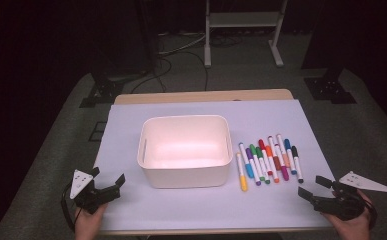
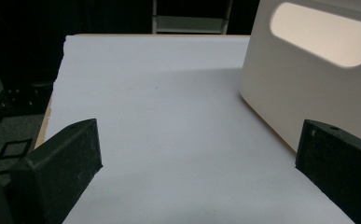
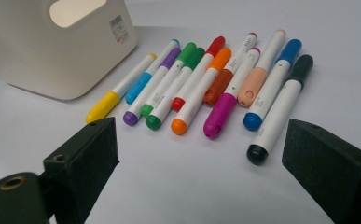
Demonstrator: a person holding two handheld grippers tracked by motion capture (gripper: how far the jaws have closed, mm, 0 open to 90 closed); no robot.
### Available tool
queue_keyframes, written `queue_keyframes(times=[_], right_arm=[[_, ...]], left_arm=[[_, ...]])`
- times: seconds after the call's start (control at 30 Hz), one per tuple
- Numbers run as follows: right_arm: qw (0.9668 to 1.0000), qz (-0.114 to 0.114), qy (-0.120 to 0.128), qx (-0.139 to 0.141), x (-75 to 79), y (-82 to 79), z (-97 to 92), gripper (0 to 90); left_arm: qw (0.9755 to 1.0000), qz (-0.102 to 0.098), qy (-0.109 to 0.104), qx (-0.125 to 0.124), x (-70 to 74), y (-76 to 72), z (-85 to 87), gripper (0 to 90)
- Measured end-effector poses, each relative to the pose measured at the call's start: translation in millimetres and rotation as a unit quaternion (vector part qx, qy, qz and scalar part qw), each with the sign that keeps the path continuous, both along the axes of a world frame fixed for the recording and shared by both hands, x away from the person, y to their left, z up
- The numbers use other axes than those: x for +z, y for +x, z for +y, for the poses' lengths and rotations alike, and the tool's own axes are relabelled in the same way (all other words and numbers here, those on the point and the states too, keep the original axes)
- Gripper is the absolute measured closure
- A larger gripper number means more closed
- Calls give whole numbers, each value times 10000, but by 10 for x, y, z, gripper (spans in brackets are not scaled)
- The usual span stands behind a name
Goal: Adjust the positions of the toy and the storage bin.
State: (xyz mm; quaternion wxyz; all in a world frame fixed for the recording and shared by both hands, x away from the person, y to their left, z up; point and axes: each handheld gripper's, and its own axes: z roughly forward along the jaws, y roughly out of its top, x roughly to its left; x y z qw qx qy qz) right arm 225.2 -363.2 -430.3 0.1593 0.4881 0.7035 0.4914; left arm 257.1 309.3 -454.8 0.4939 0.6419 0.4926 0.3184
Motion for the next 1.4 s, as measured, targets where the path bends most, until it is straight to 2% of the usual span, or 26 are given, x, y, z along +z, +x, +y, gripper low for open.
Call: queue_keyframes(times=[0.3, 0.5, 0.6, 0.7, 0.87, 1.0, 1.17, 1.3, 1.4], right_arm=[[9995, 83, -261, 139, 120, 133, 5, 95], [9989, 246, -361, 192, 223, 324, -42, 99], [9978, 309, -534, 244, 285, 464, -28, 102], [9973, 346, -606, 239, 300, 539, -17, 102], [9950, 565, -792, 213, 284, 750, 8, 102], [9935, 690, -887, 156, 253, 852, 25, 103], [9928, 780, -905, 51, 226, 934, 16, 141], [9910, 897, -988, -19, 190, 990, 16, 151], [9901, 972, -1013, -33, 158, 1030, 8, 199]], left_arm=[[10000, -9, 45, -11, 0, -1, -10, 0], [9999, -53, 85, -29, 0, -5, -19, 0], [10000, -37, 84, -28, 0, -4, -17, 0], [10000, -49, 73, -22, -1, -4, -17, 0], [9999, -60, 85, -32, -2, -7, -12, 0], [10000, -48, 80, -36, -1, -5, -13, 0], [9999, -54, 80, -31, -1, -7, -11, 0], [10000, -41, 78, -31, -1, -4, -11, 0], [10000, -42, 83, -35, -1, -5, -13, 0]])
